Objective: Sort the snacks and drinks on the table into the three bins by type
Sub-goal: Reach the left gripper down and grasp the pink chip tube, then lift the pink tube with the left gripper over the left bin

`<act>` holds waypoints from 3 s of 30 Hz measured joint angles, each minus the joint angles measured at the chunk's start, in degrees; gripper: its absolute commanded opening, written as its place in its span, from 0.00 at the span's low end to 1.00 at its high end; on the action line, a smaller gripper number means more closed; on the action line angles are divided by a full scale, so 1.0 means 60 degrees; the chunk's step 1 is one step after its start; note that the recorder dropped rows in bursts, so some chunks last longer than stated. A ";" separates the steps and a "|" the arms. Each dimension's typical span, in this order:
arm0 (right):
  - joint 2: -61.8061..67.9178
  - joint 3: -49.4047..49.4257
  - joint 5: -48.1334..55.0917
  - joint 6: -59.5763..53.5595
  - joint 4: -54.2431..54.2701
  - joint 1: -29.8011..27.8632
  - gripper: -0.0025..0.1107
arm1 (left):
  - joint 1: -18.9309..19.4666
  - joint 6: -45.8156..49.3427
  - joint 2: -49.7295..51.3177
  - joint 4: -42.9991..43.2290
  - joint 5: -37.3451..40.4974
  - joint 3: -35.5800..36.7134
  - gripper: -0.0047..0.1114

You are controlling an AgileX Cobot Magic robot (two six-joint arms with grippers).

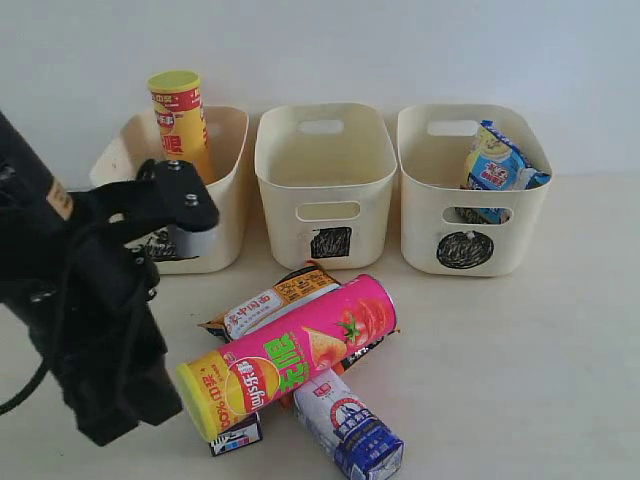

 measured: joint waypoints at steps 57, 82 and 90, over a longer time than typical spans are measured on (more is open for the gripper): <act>0.0000 0.0000 0.0000 0.0000 0.0000 0.0000 0.02 | -0.0246 -0.2528 -0.0494 0.3078 -0.1454 -0.1659 0.07; 0.0000 0.0000 0.0000 0.0000 0.0000 0.0000 0.02 | 0.3364 -1.0556 0.0445 0.6605 -0.6159 -0.1659 0.07; 0.0000 0.0000 0.0000 0.0000 0.0000 0.0000 0.02 | 0.4008 -1.3087 0.1992 0.6582 -0.7504 -0.1675 0.07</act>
